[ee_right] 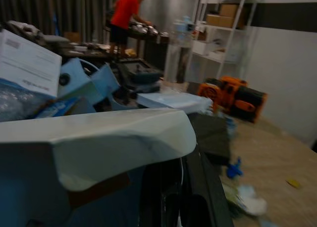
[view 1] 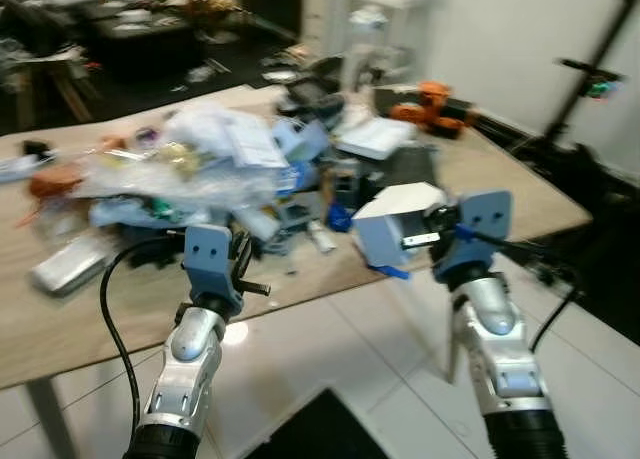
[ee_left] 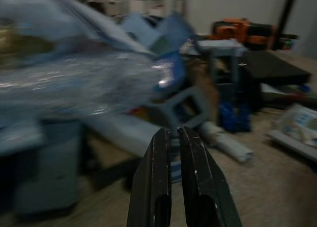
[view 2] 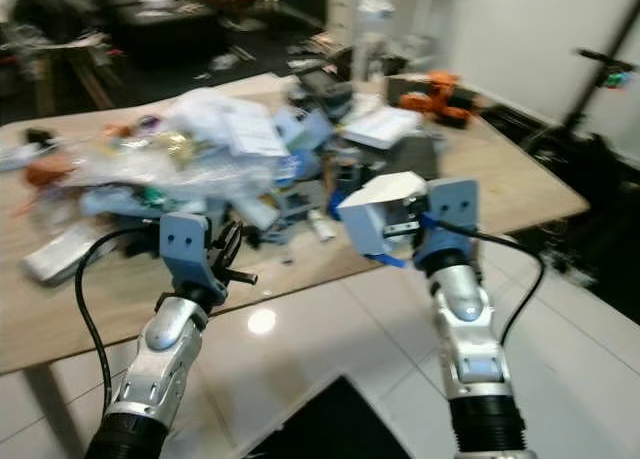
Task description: Picking trash to rubbish bin
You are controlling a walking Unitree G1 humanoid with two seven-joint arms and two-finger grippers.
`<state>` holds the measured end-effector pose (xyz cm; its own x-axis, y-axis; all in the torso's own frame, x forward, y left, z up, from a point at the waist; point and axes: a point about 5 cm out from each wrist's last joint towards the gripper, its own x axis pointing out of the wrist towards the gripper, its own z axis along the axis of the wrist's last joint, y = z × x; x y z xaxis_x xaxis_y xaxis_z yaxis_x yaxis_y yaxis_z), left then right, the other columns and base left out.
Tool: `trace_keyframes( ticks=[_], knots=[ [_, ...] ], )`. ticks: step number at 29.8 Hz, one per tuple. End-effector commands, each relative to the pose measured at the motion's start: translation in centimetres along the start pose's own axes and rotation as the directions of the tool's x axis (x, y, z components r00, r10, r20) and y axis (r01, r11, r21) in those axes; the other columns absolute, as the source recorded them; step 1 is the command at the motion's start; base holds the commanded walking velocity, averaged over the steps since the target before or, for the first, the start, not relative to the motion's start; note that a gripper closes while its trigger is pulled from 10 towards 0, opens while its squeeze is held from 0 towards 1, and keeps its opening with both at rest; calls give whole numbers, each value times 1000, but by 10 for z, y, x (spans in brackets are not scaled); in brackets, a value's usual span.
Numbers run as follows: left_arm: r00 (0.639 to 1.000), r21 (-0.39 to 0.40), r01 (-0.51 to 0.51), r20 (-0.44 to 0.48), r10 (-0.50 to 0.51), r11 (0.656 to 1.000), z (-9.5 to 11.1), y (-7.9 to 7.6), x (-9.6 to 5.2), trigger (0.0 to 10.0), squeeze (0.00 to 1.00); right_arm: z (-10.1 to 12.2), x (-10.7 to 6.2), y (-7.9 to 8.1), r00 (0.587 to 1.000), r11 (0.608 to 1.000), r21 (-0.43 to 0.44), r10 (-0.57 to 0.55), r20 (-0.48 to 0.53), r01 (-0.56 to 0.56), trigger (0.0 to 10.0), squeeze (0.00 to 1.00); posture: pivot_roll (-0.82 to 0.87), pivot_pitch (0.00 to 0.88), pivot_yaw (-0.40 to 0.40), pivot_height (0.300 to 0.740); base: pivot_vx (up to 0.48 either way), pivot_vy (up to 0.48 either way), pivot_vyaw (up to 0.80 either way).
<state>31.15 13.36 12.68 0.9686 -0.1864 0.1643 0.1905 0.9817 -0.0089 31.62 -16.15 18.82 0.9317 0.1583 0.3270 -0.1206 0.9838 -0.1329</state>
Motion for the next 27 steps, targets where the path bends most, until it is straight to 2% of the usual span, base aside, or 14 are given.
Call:
trace_keyframes(
  ticks=[1,27],
  knots=[
    [1000,1,-11,-9,11,1000,-3,2,-2,10000,0,3,1,0,1000,1000,-8,3,12,-3,10000,0,-42,58,22,740,0,0,-800],
    [1000,17,17,6,-17,1000,1,0,2,10000,0,6,3,3,999,999,-20,29,15,-29,10000,0,-50,67,6,740,0,0,-800]
  ],
)
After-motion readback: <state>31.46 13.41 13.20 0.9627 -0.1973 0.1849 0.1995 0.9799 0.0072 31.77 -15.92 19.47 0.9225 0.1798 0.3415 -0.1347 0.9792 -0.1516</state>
